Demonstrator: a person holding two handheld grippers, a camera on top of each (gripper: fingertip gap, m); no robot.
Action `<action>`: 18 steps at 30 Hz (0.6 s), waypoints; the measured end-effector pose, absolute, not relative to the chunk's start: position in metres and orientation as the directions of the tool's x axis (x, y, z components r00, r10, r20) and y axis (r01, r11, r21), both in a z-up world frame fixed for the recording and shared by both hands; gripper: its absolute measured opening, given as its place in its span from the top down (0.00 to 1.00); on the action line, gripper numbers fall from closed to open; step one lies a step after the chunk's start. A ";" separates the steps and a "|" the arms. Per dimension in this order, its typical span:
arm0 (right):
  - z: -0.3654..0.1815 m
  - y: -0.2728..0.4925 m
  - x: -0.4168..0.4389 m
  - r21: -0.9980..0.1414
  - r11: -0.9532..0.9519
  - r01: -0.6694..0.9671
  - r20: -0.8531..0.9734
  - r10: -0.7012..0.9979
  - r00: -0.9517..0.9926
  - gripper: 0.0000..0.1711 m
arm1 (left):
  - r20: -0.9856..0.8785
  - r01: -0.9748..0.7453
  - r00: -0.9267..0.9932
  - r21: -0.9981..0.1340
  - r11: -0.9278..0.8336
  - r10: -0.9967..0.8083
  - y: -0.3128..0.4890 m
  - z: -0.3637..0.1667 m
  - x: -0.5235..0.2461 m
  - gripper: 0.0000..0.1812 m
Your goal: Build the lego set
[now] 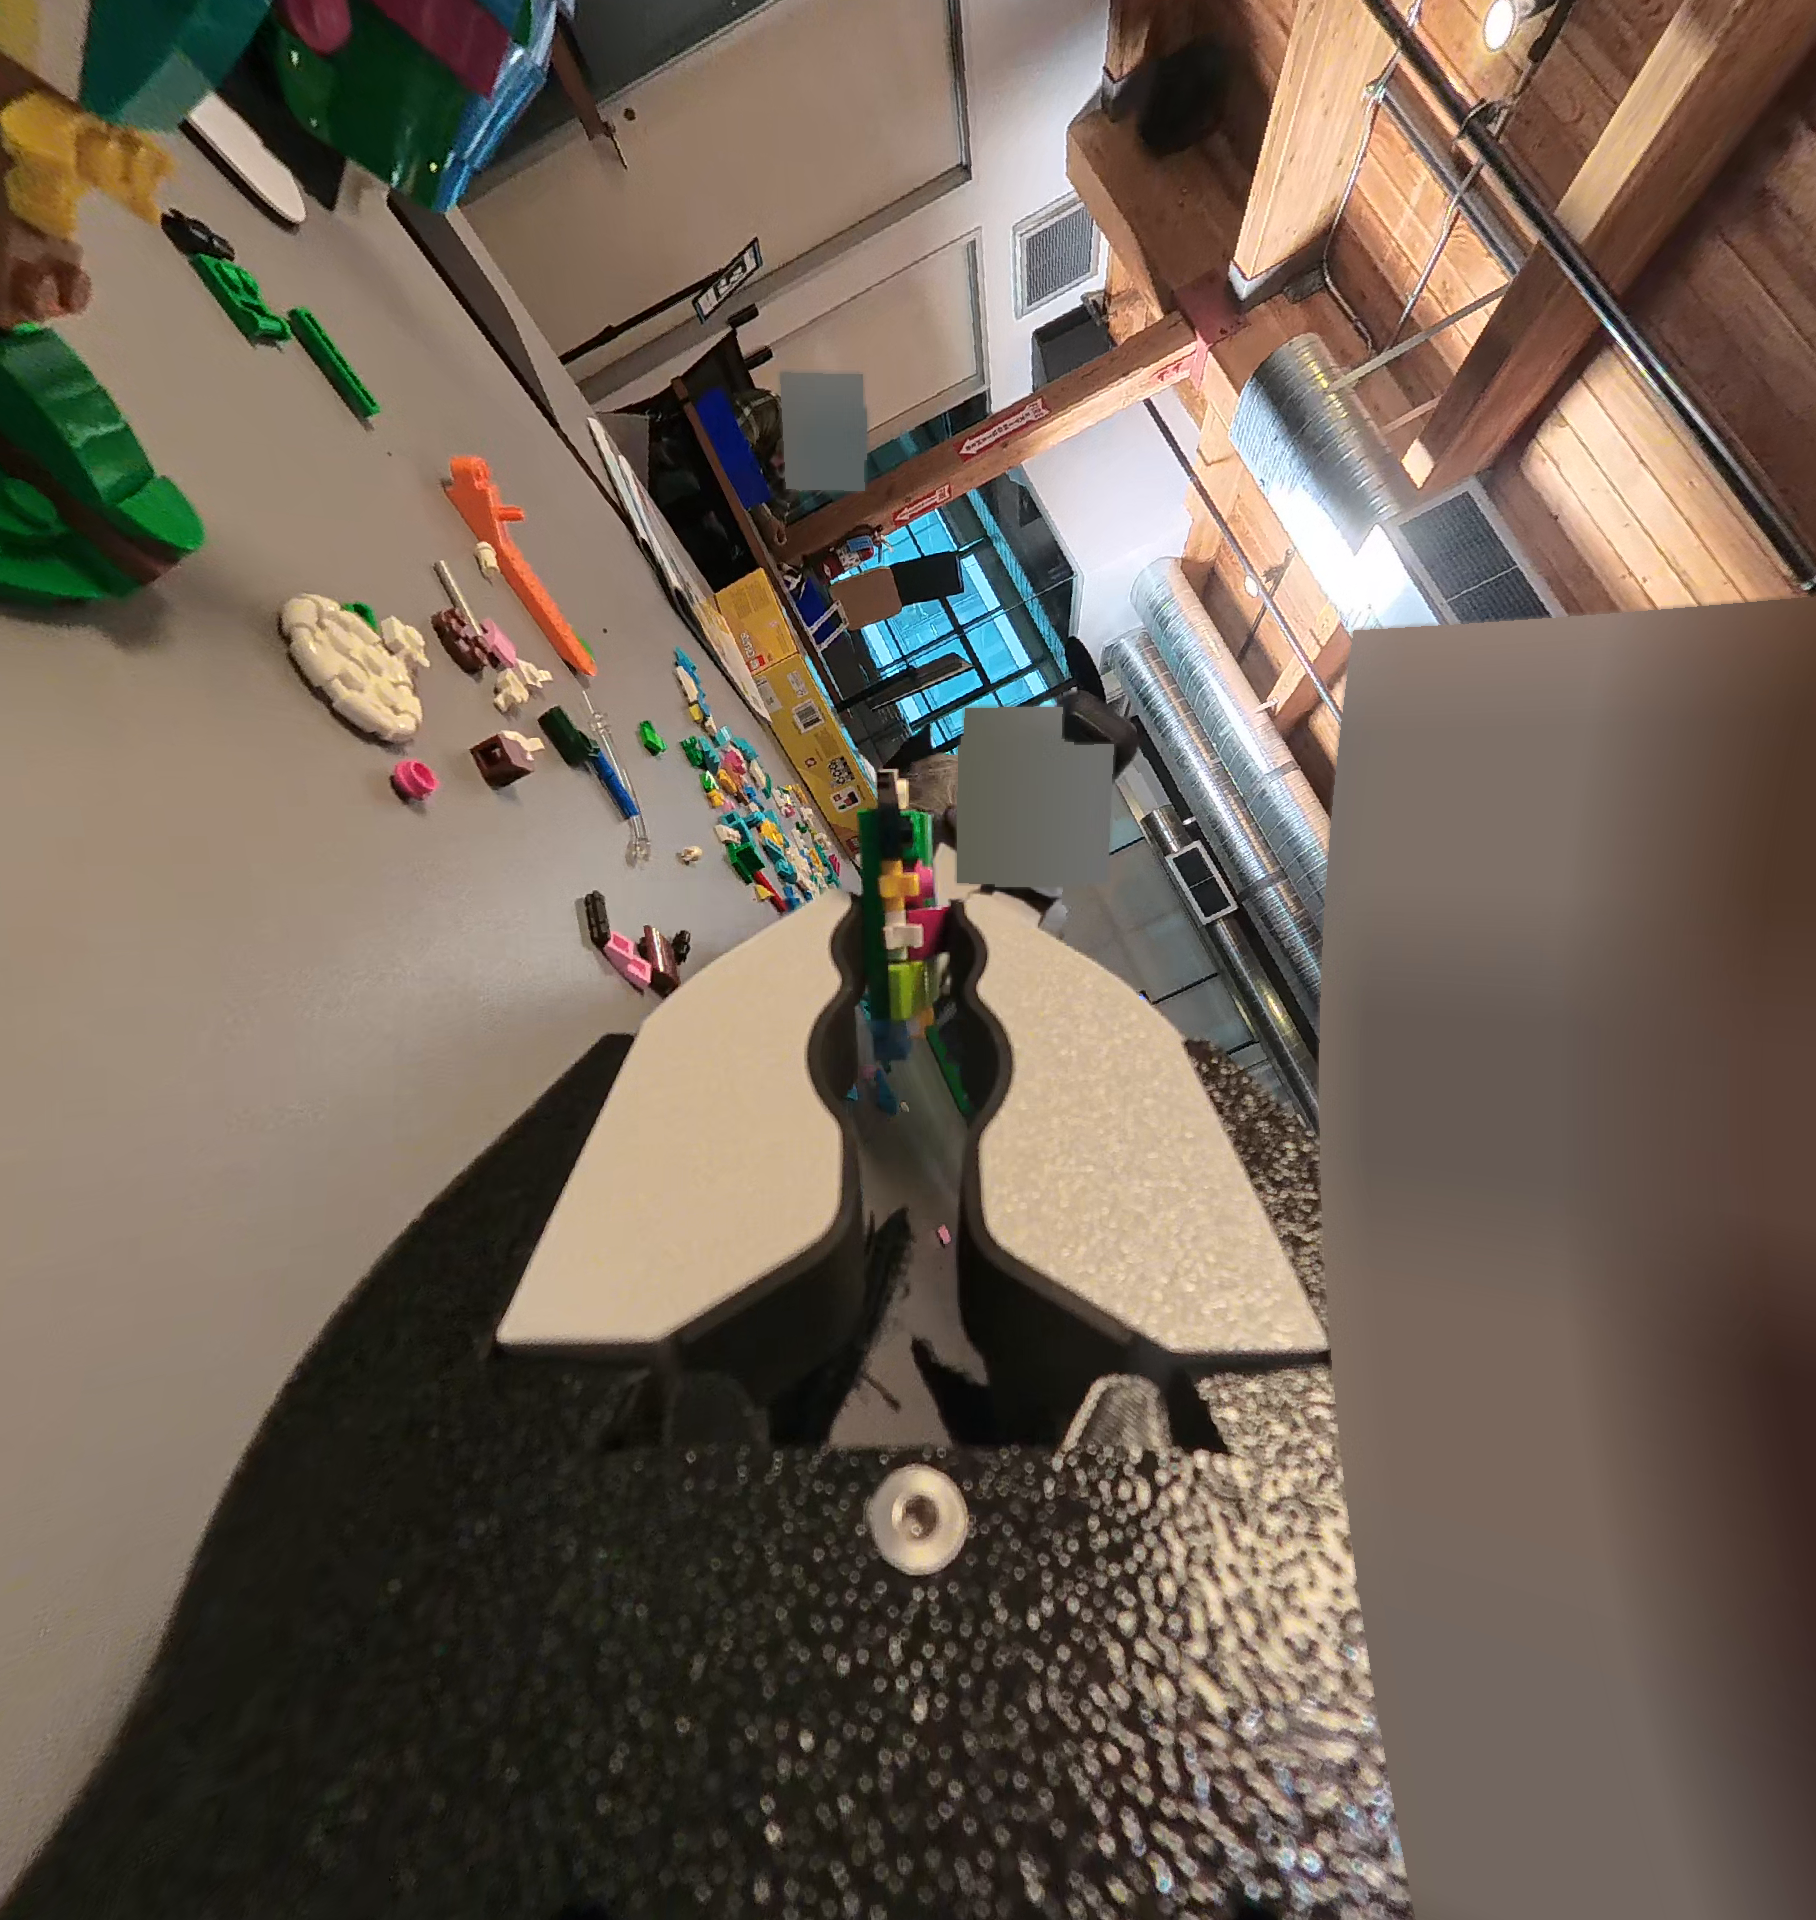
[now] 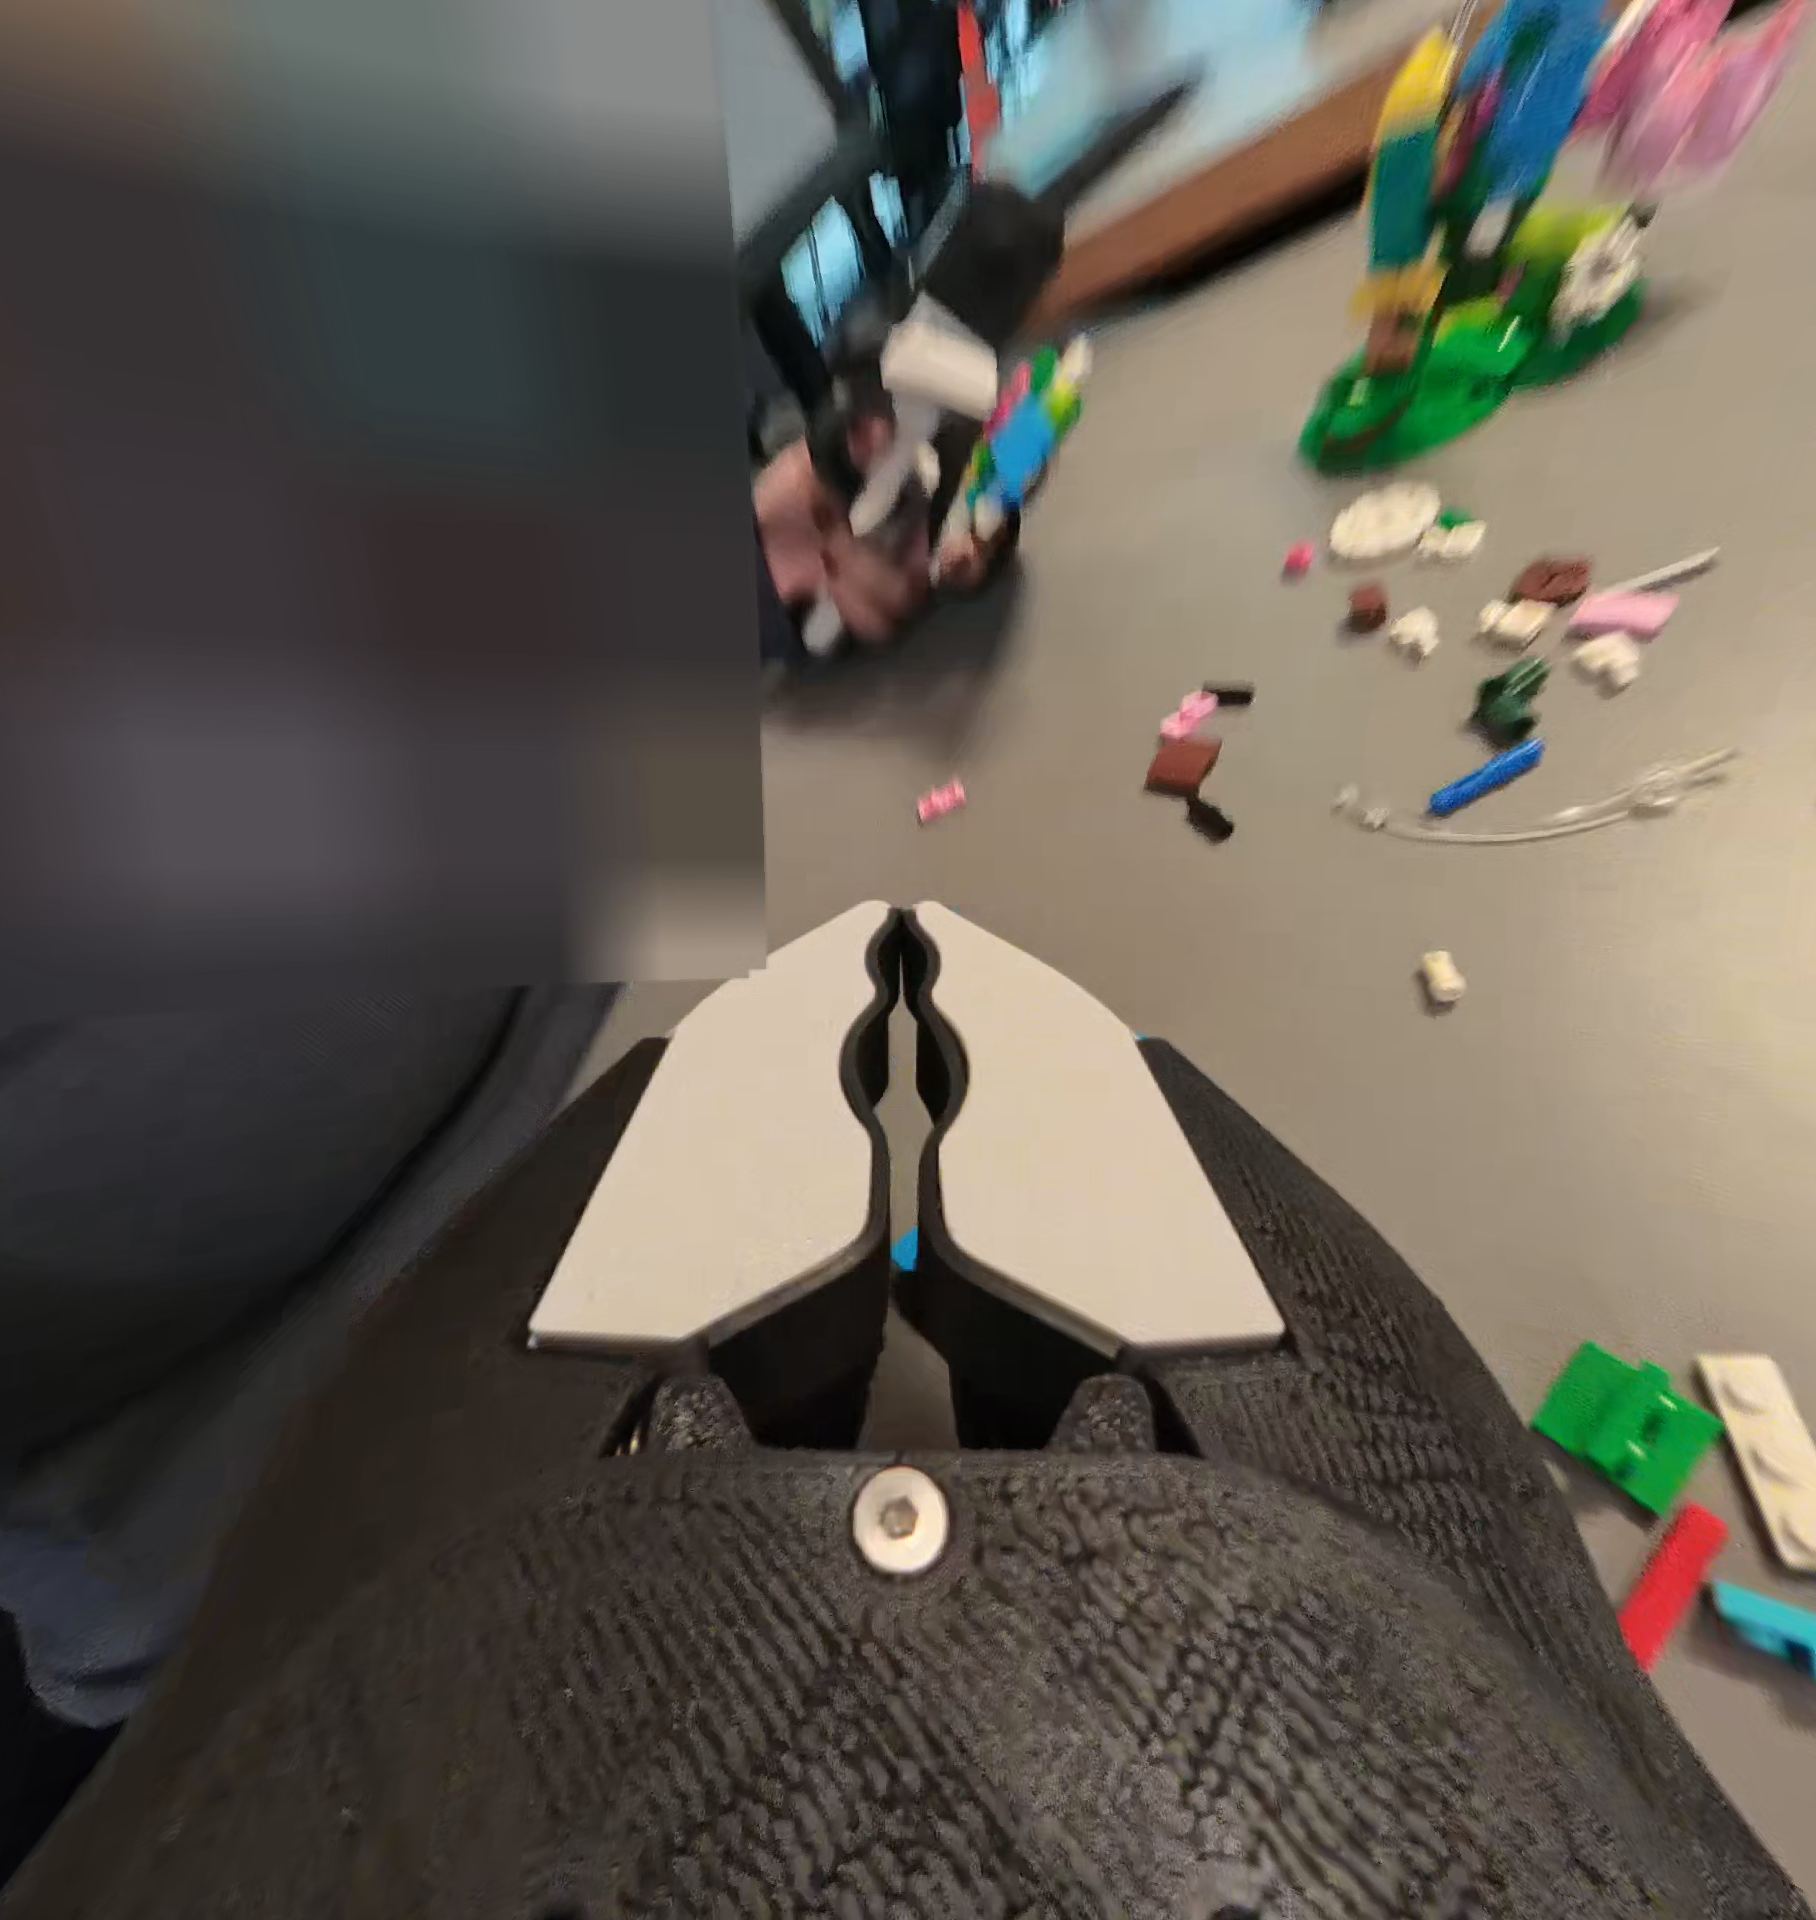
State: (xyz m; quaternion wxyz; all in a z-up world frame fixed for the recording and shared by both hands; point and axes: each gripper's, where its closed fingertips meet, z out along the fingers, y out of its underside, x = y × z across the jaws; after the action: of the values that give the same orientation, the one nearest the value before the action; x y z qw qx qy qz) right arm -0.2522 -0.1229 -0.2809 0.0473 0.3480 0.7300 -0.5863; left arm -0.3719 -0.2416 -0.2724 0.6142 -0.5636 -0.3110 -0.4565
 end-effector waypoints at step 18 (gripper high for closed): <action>-0.341 0.042 -0.229 -0.547 0.411 0.729 0.040 0.883 -0.468 0.87 | 0.896 0.914 0.382 -0.403 -0.054 -0.224 -0.242 -0.271 -0.372 0.92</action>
State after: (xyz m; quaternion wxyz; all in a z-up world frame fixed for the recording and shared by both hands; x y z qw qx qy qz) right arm -0.2295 0.0423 -0.3407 -0.1636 0.4890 0.8240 -0.2349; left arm -0.3717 -0.2422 -0.2711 0.6150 -0.5594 -0.3082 -0.4625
